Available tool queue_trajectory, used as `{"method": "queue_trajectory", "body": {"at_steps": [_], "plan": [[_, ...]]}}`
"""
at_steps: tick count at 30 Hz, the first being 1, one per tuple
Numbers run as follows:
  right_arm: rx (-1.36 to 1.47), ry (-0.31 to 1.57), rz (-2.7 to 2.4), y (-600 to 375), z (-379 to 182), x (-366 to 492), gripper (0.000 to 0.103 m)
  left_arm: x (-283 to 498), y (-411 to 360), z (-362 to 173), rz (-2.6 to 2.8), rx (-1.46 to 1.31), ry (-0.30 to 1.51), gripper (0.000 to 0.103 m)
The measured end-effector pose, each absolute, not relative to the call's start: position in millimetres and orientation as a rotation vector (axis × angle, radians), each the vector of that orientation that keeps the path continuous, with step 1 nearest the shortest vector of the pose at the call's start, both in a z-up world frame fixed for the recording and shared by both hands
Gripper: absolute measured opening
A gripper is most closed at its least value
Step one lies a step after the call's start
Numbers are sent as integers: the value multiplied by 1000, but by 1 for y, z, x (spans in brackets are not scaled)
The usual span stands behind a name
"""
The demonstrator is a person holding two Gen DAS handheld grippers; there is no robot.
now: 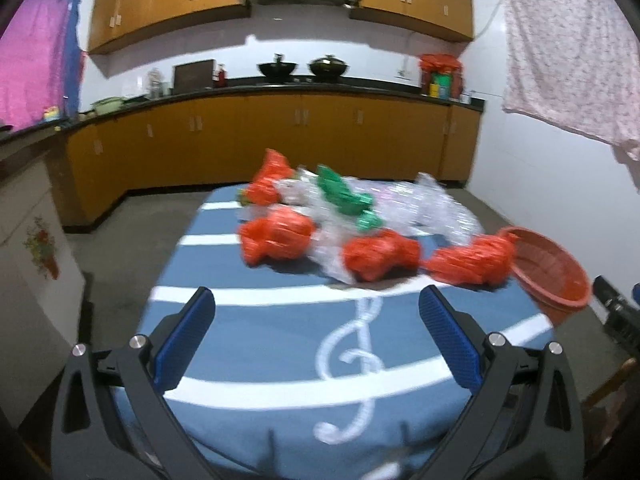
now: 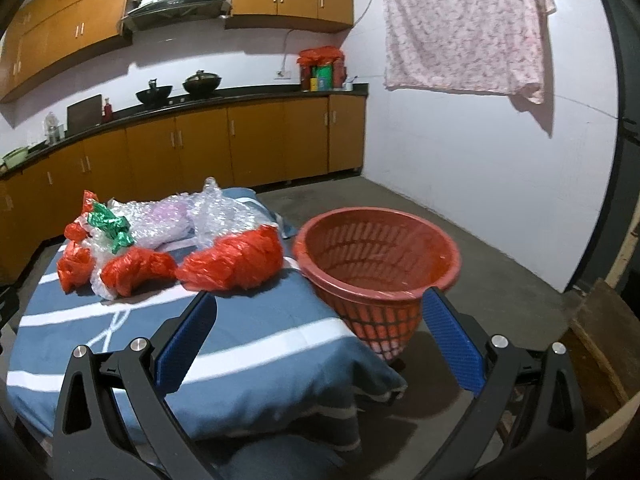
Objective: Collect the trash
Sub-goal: 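Move the right tool to the large red bag and close on it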
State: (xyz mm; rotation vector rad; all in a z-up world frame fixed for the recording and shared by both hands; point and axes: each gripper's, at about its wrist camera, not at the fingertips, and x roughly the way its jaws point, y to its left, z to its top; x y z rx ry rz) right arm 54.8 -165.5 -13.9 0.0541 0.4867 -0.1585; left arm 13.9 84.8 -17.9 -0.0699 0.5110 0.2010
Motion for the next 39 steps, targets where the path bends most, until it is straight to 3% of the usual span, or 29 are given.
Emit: {"method": "queue_trajectory", "body": {"at_steps": [13,33,36,39], "plan": [[67,604,-64,-148,-44,165,101,111,167,-37,348,-110,568,99],[42,752,-19,-131,-84,239,101,226,170,-95,265,-117,717,99],[51,767,4,-131,-86,241,96,228,169,-101,257,-122,740,99],[40,782,30,-128,-89,241,85,231,169,-105,235,-140,754,87]]}}
